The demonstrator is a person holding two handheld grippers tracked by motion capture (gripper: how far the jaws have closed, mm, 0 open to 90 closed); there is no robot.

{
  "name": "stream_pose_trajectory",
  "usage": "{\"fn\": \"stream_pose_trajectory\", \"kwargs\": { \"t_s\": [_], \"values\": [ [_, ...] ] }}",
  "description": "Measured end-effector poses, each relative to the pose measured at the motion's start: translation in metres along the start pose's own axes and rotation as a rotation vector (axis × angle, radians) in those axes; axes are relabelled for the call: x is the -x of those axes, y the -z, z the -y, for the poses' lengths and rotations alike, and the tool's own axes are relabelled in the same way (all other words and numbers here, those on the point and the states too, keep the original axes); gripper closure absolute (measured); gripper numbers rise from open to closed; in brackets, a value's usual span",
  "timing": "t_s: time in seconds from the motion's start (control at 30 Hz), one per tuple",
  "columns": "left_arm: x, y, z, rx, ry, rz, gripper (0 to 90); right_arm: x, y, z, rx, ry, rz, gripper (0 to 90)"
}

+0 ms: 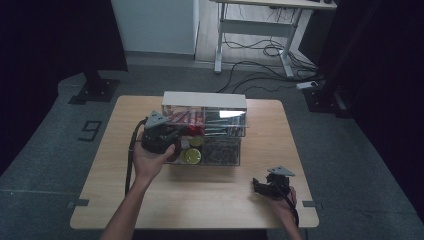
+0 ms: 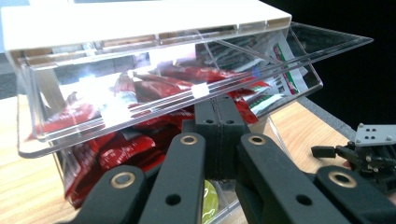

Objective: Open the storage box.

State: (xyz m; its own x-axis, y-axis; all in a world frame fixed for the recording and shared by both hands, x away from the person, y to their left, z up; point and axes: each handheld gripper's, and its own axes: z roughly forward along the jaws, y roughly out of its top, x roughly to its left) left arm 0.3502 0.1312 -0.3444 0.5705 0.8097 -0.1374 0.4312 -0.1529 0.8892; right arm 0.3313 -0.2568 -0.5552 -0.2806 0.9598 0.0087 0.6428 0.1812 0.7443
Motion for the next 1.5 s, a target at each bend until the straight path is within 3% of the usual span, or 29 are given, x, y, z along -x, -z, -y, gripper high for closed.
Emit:
{"fn": "stream_pose_trajectory", "kwargs": {
  "t_s": [0.4, 1.5],
  "values": [
    [-0.006, -0.001, -0.012, 0.019, 0.023, -0.003, 90.0, 0.000, 0.000, 0.000, -0.001, -0.001, -0.002, 15.7],
    [-0.011, -0.004, -0.041, 0.047, 0.017, -0.016, 90.0, 0.000, 0.000, 0.000, -0.001, -0.004, -0.001, 15.8]
  ]
}}
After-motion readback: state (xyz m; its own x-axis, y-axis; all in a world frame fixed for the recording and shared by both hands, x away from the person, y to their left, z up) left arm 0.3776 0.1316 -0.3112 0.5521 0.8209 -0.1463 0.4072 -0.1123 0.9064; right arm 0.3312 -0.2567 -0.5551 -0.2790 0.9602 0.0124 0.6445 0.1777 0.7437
